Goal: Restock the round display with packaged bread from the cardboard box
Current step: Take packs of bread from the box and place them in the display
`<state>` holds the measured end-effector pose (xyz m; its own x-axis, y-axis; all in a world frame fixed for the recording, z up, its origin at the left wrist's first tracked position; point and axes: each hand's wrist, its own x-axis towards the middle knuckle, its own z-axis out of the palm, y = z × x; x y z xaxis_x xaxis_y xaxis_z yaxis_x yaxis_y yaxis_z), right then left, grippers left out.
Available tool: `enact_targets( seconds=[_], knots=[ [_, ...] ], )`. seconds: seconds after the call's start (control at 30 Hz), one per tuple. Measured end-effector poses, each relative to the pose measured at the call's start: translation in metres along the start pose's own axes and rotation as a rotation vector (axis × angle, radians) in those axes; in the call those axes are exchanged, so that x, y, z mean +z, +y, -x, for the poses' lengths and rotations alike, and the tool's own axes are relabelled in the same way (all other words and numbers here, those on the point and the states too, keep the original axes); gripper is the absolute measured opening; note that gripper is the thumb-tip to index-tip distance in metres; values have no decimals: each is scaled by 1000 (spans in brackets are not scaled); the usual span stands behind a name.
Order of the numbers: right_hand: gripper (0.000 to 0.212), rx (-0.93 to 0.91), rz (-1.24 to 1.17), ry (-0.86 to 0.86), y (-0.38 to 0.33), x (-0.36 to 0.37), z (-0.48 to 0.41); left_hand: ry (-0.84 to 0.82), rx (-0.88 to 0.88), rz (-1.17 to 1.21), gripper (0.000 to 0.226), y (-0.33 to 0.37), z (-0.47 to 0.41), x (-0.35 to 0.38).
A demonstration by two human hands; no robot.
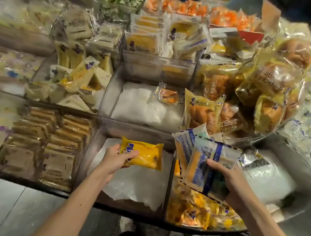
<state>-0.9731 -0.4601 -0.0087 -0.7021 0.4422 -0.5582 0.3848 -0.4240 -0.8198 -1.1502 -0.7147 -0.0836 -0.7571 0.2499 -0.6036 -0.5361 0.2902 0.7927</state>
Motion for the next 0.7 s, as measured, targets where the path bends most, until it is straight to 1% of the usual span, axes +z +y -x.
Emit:
enact_targets(
  seconds=[0.1, 0.17, 0.23, 0.3, 0.37, 0.43, 0.47, 0.53, 0.57, 0.63, 0.7],
  knots=[
    [31, -21, -54, 37, 9, 7, 10, -35, -34, -20, 33, -15, -30, 4],
    [31, -21, -89, 72, 15, 13, 16, -73, -55, -11, 34, -24, -46, 14],
    [32, -20, -128, 111, 21, 19, 21, -103, -57, -54, 33, -31, -59, 23],
    [33, -22, -166, 141, 26, 22, 26, -91, -26, -177, 29, -38, -68, 31],
    [30, -16, -203, 144, 28, 23, 30, -26, 44, -395, 29, -39, -72, 36],
    [28, -4, -228, 137, 29, 24, 34, 48, 120, -632, 40, -36, -74, 39],
    [28, 1, -235, 136, 29, 24, 35, 79, 156, -735, 51, -35, -75, 39],
    [29, -3, -250, 129, 29, 23, 37, 101, 182, -836, 76, -33, -76, 40],
    [30, -5, -256, 126, 28, 23, 37, 97, 185, -842, 83, -31, -75, 39],
    [29, -3, -263, 119, 26, 24, 37, 104, 186, -871, 85, -30, -72, 39],
    [29, 8, -268, 102, 23, 24, 35, 159, 249, -945, 79, -26, -66, 39]
  ],
)
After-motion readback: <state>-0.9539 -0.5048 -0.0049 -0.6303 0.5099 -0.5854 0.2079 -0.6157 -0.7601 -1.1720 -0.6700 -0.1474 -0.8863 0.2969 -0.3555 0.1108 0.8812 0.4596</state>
